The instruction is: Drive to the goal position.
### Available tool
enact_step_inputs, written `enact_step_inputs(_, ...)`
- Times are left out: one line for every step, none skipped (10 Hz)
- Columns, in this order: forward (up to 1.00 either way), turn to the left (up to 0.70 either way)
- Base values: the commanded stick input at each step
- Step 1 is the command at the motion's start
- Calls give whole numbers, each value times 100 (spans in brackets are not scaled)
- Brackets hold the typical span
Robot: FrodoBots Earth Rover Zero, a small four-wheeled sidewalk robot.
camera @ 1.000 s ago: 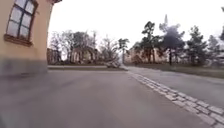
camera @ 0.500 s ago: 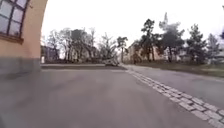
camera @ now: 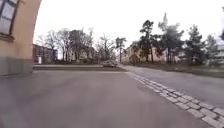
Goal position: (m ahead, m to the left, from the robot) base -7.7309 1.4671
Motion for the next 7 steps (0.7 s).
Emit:
enact_step_inputs(100, 40)
enact_step_inputs(100, 40)
enact_step_inputs(100, 40)
enact_step_inputs(100, 40)
enact_step_inputs(100, 40)
enact_step_inputs(100, 5)
enact_step_inputs(100, 0)
